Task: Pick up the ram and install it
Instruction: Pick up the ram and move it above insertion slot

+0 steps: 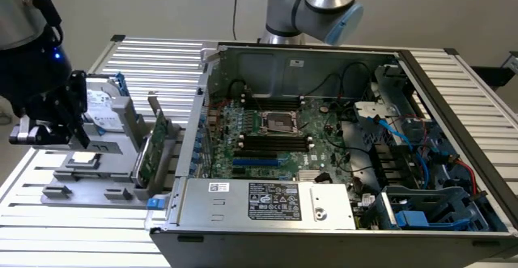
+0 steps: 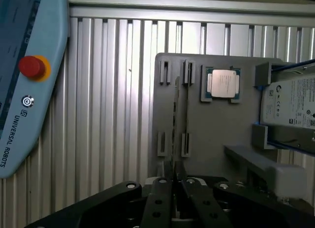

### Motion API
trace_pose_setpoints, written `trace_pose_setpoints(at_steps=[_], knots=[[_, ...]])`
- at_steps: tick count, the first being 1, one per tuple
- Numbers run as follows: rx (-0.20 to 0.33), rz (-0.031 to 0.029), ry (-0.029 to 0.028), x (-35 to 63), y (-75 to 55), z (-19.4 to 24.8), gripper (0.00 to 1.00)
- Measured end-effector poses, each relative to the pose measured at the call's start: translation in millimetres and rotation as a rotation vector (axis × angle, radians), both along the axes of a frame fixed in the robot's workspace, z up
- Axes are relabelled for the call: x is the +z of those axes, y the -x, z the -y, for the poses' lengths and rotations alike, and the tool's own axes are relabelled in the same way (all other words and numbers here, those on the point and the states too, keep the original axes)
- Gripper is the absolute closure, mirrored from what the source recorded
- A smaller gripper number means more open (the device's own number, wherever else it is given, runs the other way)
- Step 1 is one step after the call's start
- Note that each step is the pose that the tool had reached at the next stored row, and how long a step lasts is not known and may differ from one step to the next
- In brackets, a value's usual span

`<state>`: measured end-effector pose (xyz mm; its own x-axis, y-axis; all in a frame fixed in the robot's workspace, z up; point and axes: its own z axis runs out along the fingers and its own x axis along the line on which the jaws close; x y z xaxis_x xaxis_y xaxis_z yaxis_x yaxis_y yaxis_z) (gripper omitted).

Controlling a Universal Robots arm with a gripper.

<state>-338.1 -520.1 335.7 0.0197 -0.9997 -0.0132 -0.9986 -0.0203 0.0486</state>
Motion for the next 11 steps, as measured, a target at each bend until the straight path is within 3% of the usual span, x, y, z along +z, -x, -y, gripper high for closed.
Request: trace_pose_setpoints(at_steps=[6, 11], knots=[[0.0, -0.008, 0.0128, 17.4, -18.4, -1.5, 0.87], [0.0, -0.0085, 0.0268, 23.7, -35.0, -5.5, 0.87]])
